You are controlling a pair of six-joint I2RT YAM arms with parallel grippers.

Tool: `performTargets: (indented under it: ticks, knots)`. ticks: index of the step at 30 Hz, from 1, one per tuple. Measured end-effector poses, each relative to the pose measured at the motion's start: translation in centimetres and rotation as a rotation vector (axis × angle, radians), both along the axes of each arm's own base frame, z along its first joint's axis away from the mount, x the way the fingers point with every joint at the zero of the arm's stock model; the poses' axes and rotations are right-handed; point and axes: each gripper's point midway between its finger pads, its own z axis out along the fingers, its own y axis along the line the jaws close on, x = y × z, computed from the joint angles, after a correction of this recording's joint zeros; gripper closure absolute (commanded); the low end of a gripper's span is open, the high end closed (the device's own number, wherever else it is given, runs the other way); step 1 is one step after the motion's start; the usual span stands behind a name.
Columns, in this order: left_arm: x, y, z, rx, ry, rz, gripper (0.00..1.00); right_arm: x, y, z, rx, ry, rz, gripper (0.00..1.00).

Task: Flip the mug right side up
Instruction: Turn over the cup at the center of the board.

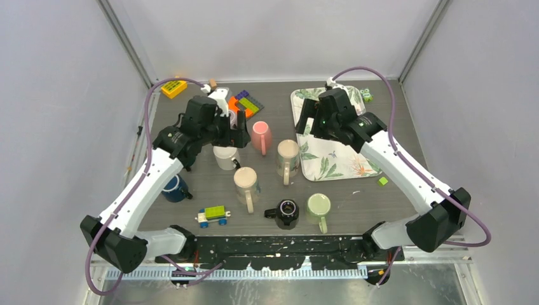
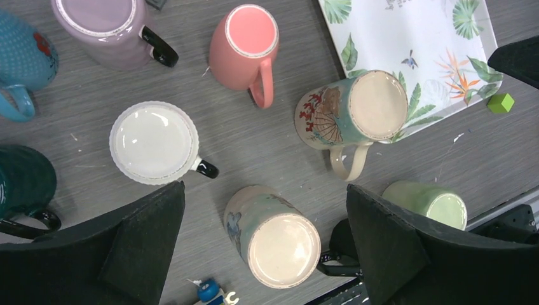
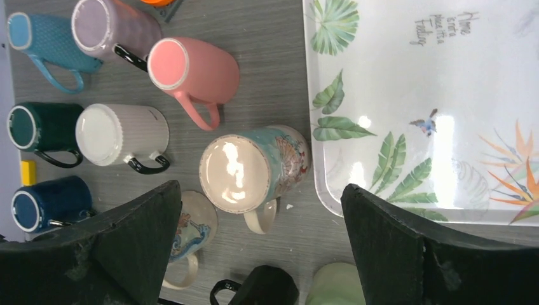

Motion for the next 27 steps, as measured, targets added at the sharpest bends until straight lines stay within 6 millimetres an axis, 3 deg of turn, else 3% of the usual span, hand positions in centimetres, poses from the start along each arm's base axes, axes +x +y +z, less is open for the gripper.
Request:
performTargets:
  ticks: [8,13,19,27]
  knots:
    - [-0.9,0.3,-1.2,0.0,0.026,0.0,0.0,-0.7,-1.0,-1.9,-0.037,0.032,-0.024,0.0]
    - [-1.5,-1.1,-1.8,-0.02,0.049,0.008,0.0,-2.0,-2.2,-1.8,-0.034,0.021,-0.045,0.0]
    - [-2.8,-6.0,-3.3,-0.029,0.075,-0.014,0.0,-4.1,-4.1,0.7,0.007,-0.062,-0.08,0.0]
    - [-3.0,-10.1,-7.4,0.044,0.112,0.037,0.04,-6.5,-6.4,5.1,0.083,-0.205,-0.114,0.0]
